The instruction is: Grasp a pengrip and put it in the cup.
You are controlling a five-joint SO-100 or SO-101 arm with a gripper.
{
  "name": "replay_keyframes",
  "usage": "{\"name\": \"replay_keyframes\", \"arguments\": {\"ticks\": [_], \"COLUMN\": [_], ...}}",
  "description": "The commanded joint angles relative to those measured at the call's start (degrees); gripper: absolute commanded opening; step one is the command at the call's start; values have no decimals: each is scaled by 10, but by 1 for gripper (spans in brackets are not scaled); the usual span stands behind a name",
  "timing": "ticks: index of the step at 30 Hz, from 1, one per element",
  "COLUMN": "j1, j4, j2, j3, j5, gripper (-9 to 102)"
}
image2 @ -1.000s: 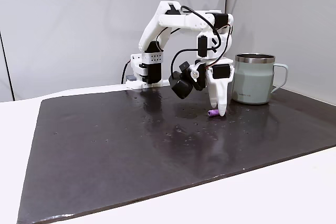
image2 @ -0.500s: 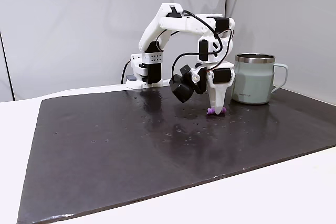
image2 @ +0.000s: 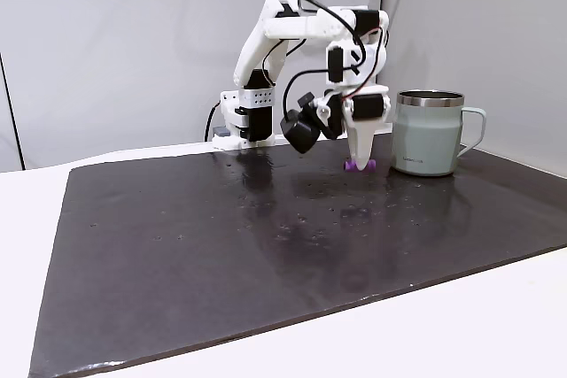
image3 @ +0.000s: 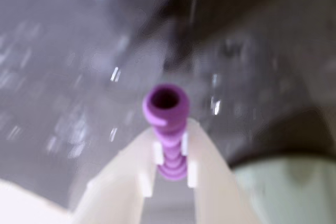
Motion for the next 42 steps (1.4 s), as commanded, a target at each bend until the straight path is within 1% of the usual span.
{"name": "replay_keyframes", "arguments": {"ticks": [1,7,13,17,21,27,31,34,42], "j1": [6,4,0,-19,-65,-170,-220,-239,-254], "j4": [3,-3,-9,-14,-15,-18,-20,-29,-40], "j2": [154,301,365,387,395,403,397,383,279], "j3": [24,78,83,90,98,118,132,127,9], "j5": [-14,-19,-29,-37,-50,-73,-88,-94,-106], "gripper": [0,0,0,0,0,0,0,0,0]}}
